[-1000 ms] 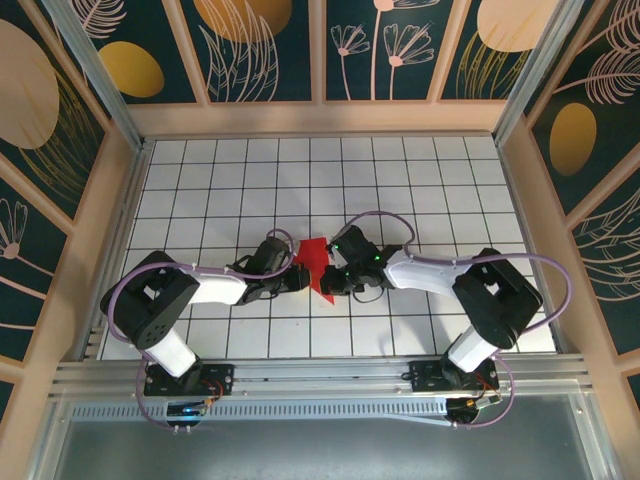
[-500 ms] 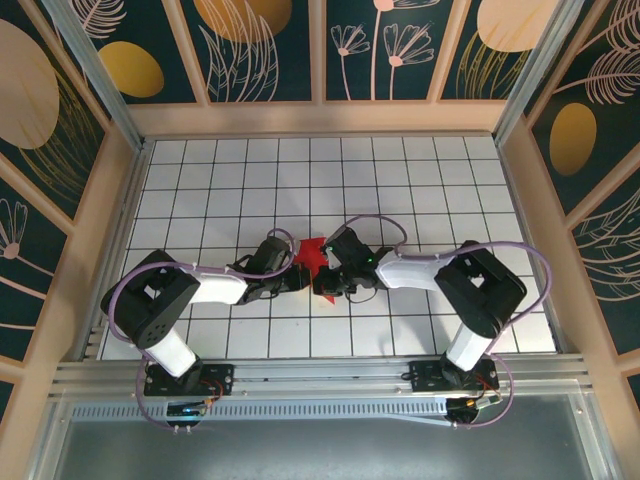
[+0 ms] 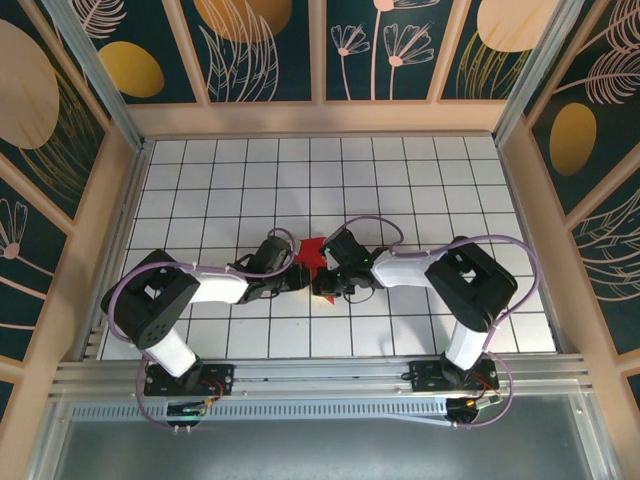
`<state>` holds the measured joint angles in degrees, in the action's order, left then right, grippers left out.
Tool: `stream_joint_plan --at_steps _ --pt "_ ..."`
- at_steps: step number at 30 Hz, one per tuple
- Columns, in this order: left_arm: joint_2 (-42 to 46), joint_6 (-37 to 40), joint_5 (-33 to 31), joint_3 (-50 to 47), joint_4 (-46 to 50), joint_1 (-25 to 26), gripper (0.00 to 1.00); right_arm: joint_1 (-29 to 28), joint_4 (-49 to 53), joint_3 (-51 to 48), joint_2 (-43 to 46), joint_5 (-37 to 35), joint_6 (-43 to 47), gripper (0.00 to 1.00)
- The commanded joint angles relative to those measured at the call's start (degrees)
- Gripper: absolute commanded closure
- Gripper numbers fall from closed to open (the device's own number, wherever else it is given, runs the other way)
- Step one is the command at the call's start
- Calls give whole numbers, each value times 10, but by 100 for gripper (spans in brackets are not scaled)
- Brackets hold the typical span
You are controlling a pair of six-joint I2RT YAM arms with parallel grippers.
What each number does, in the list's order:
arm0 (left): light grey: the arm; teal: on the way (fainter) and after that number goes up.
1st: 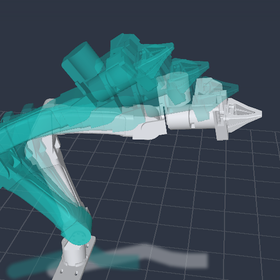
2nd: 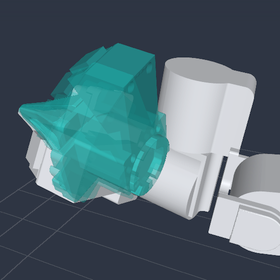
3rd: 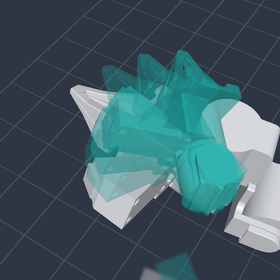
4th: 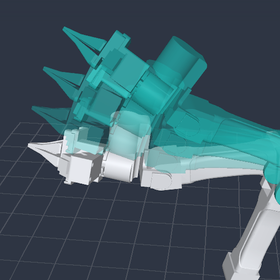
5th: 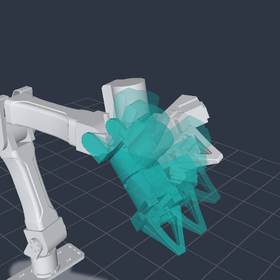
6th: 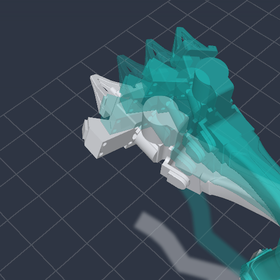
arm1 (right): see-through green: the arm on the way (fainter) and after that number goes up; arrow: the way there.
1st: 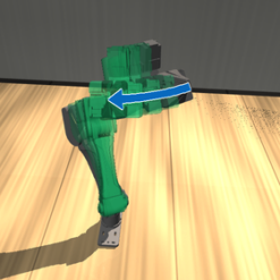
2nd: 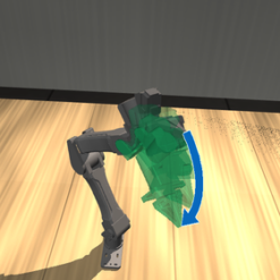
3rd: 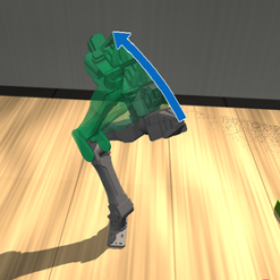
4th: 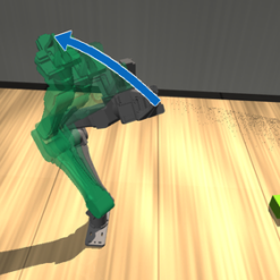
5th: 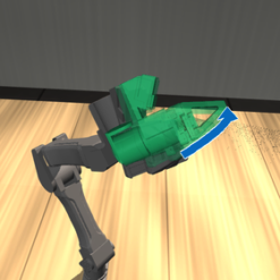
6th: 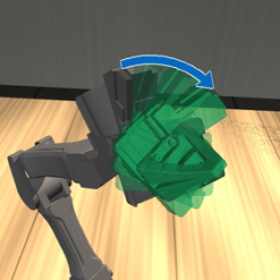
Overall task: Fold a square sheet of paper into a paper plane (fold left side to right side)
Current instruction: Third fold the triangle at the center of the table, then move the paper to the center of the table.
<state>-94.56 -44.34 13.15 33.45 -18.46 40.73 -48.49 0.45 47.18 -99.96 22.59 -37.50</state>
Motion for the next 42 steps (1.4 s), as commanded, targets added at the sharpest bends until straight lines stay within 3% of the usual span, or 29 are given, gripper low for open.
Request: stream_joint_plan --at_steps 1,14,21,29,37,42 --pt "-20 10 -44 -1 53 -2 100 -3 52 -23 24 -18 -5 100" --pt "-22 -5 -36 21 53 -2 100 1 149 -89 143 -43 1 100" --pt "-62 3 -44 70 51 -2 100 72 140 -72 220 -53 49 100" --pt "-117 23 -36 148 66 -2 100 202 41 -125 269 9 86 81" --pt "-138 38 -28 212 83 -3 100 234 -50 -140 236 37 116 72" --pt "-84 36 -30 219 94 -8 77 236 -80 -117 188 42 157 64"
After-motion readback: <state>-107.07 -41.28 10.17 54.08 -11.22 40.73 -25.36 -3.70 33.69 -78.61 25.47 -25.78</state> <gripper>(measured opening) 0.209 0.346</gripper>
